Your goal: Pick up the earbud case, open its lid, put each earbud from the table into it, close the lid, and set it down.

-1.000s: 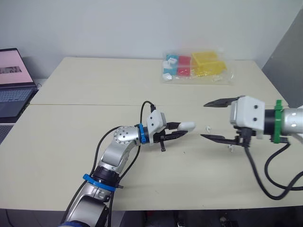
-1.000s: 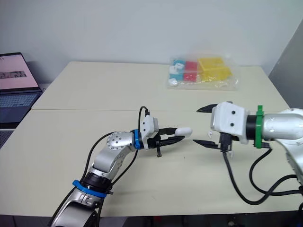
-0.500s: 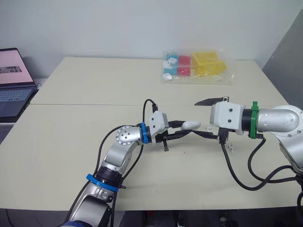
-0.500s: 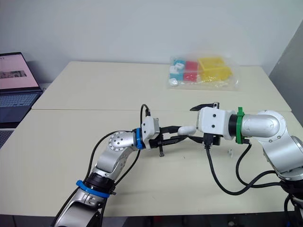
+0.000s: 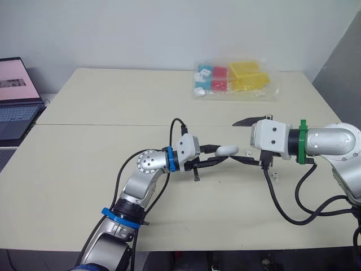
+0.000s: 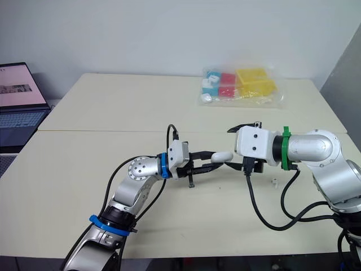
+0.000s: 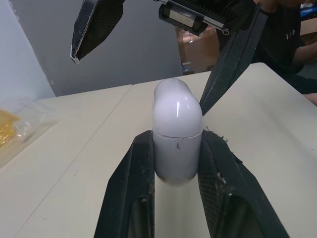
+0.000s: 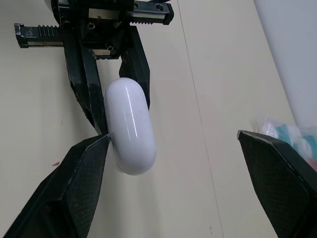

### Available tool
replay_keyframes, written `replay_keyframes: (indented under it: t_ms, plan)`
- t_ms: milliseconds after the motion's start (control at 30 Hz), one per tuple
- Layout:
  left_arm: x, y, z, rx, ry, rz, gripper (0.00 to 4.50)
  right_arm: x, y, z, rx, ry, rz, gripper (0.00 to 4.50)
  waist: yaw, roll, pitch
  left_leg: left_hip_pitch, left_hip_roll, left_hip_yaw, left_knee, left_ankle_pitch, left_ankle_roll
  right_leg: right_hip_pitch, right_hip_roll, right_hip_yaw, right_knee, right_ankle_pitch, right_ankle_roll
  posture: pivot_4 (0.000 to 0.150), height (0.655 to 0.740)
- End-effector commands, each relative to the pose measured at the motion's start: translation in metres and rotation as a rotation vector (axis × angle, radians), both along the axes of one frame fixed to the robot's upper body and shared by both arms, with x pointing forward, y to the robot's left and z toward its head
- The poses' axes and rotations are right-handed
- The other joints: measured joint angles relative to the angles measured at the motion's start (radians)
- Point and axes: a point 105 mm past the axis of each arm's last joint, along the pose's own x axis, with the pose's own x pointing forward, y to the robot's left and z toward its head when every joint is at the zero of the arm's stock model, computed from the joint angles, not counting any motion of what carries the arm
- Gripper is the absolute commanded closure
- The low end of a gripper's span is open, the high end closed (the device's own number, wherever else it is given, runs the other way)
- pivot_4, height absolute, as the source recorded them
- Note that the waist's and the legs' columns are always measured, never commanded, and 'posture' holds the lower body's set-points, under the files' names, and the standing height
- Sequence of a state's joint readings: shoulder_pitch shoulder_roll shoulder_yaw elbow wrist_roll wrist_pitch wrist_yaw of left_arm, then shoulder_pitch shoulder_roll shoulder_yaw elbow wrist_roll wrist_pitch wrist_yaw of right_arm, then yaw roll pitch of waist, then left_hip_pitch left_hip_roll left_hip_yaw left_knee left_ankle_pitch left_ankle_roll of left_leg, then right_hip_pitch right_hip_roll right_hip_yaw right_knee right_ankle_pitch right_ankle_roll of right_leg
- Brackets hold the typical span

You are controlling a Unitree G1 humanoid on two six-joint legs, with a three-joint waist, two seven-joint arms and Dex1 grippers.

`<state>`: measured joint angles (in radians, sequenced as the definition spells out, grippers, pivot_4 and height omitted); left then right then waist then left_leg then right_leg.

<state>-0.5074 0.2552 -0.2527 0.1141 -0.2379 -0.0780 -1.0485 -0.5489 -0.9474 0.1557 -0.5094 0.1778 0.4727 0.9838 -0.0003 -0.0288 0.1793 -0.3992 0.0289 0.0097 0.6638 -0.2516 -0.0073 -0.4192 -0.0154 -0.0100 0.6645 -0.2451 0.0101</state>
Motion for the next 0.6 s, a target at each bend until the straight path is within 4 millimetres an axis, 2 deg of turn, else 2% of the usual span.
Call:
replay_keyframes:
  t_ms: [33, 233, 600]
  plan:
    - [-0.01, -0.007, 0.005, 0.007, -0.041, -0.051, 3.7, 0.0, 0.002, 0.017, 0.012, -0.07, 0.001, 0.19, 0.0, 0.0, 0.0, 0.0, 0.0, 0.0, 0.0, 0.0, 0.0, 0.0, 0.0, 0.0, 0.0, 0.0, 0.0, 0.15, 0.74]
    - [-0.012, -0.006, -0.006, 0.063, -0.055, -0.061, 3.7, -0.001, 0.002, 0.02, 0.03, -0.065, 0.005, 0.19, 0.0, 0.0, 0.0, 0.0, 0.0, 0.0, 0.0, 0.0, 0.0, 0.0, 0.0, 0.0, 0.0, 0.0, 0.0, 0.15, 0.74]
    - [-0.011, -0.004, -0.008, 0.073, -0.046, -0.052, 3.7, -0.008, 0.0, 0.016, 0.032, -0.003, 0.023, 0.19, 0.0, 0.0, 0.0, 0.0, 0.0, 0.0, 0.0, 0.0, 0.0, 0.0, 0.0, 0.0, 0.0, 0.0, 0.0, 0.15, 0.74]
